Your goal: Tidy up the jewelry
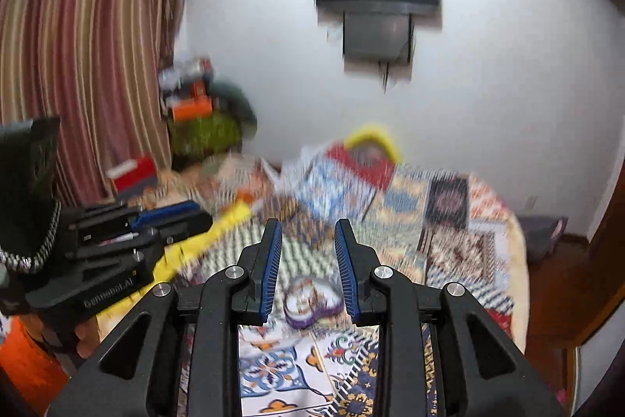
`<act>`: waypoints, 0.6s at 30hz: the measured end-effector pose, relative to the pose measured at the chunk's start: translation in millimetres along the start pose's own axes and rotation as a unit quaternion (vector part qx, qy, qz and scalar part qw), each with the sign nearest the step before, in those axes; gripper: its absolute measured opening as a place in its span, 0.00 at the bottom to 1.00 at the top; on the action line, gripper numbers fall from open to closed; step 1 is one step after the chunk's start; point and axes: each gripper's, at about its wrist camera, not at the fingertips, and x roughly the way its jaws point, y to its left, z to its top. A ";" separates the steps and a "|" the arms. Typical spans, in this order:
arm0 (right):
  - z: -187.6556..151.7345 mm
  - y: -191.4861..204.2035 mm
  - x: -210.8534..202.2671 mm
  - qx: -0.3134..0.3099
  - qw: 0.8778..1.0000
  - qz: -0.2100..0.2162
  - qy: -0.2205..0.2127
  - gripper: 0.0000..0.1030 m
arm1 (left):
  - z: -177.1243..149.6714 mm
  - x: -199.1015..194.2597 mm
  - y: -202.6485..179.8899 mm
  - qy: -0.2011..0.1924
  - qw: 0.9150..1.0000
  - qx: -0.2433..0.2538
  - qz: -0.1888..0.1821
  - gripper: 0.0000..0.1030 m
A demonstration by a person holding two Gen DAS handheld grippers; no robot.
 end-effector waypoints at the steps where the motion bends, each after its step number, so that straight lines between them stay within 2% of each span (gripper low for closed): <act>1: 2.0 4.8 -12.3 -0.001 1.000 -0.002 -0.017 0.24 | 3.0 -16.3 -6.2 -0.020 1.000 0.005 0.004 0.21; 5: 5.1 22.6 -60.9 0.003 0.996 -0.010 -0.086 0.25 | 7.7 -69.8 -23.9 -0.083 0.996 0.016 0.026 0.30; 7: 2.9 32.5 -81.0 0.005 0.993 -0.020 -0.118 0.30 | 6.6 -90.7 -30.8 -0.108 0.993 0.018 0.036 0.40; 9: 0.0 38.9 -92.7 0.008 0.990 -0.031 -0.140 0.43 | 4.8 -111.4 -36.4 -0.134 0.990 0.018 0.047 0.50; 13: -4.9 51.1 -101.6 0.009 0.986 -0.049 -0.162 0.55 | -0.9 -134.7 -43.3 -0.159 0.985 0.014 0.068 0.68; 14: -5.9 52.1 -101.2 0.009 0.985 -0.054 -0.164 0.61 | -2.0 -137.5 -43.6 -0.160 0.985 0.011 0.069 0.71; 16: -8.5 54.9 -100.9 0.010 0.983 -0.072 -0.170 0.74 | -4.4 -143.0 -43.6 -0.161 0.984 0.003 0.071 0.89; 18: -10.2 54.1 -101.2 0.018 0.981 -0.080 -0.177 0.91 | -7.8 -145.3 -44.4 -0.168 0.982 -0.003 0.082 0.96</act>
